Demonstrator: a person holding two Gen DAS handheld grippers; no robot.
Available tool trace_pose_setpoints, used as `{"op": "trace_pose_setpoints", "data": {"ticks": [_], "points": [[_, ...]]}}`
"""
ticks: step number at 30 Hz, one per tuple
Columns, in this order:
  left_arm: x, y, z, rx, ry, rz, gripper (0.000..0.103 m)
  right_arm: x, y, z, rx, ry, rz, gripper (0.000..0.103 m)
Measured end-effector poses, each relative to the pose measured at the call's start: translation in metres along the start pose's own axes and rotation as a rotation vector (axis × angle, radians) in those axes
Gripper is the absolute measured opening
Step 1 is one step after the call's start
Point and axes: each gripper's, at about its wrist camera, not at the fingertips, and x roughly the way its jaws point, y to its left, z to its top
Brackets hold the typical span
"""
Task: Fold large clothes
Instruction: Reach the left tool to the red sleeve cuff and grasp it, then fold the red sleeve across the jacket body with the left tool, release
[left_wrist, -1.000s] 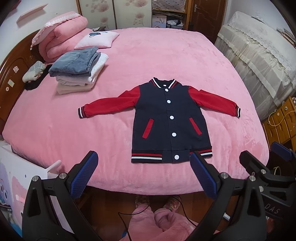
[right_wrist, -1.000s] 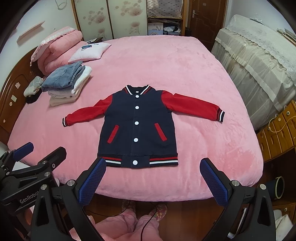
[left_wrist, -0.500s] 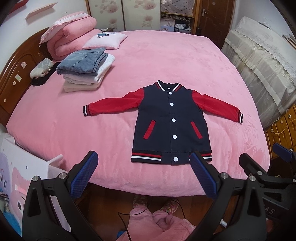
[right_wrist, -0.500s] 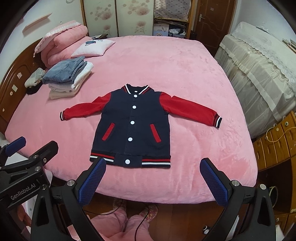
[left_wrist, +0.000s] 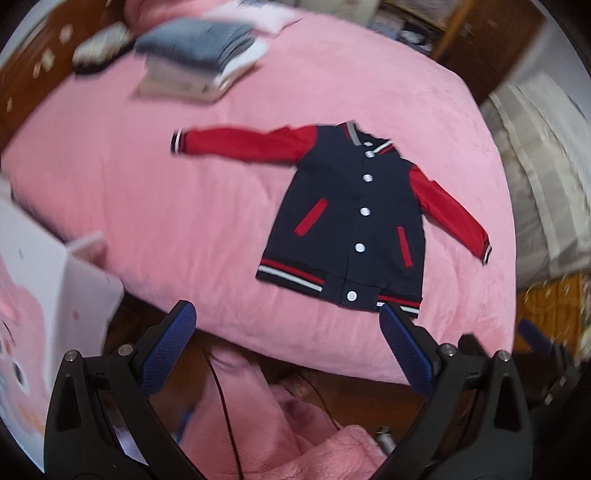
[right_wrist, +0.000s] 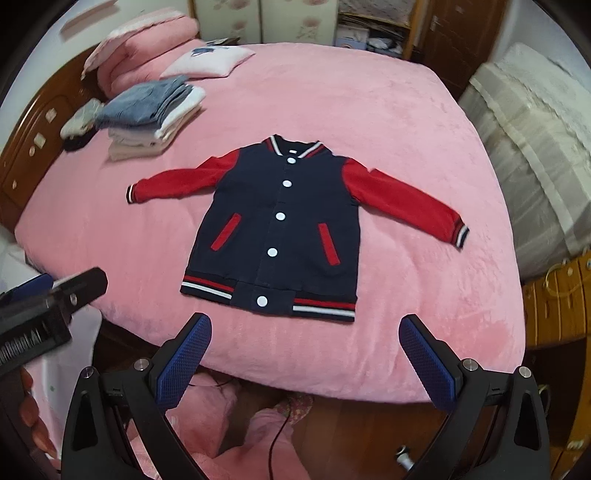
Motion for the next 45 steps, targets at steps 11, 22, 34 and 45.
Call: {"op": "trace_pose_setpoints", "data": {"ticks": [11,22,34,45], "points": [[0.128,0.133,0.093,-0.285,0.136,-0.074,0.099,0.076,0.114,0.043,-0.075,0.032,-0.006,0.103],[0.257,0.228,0.197,-0.512,0.106,-0.149,0.098,0.218,0.181,0.149,0.301,0.139,0.032,0.103],[0.341,0.26,0.246,-0.799,-0.089,-0.109,0.038,0.315,0.185,0.159,0.348,0.197,0.049,0.103],[0.24,0.166,0.256,-0.556,-0.487,0.126,0.021,0.348,0.124,0.146,0.324,0.204,0.069,0.103]]}}
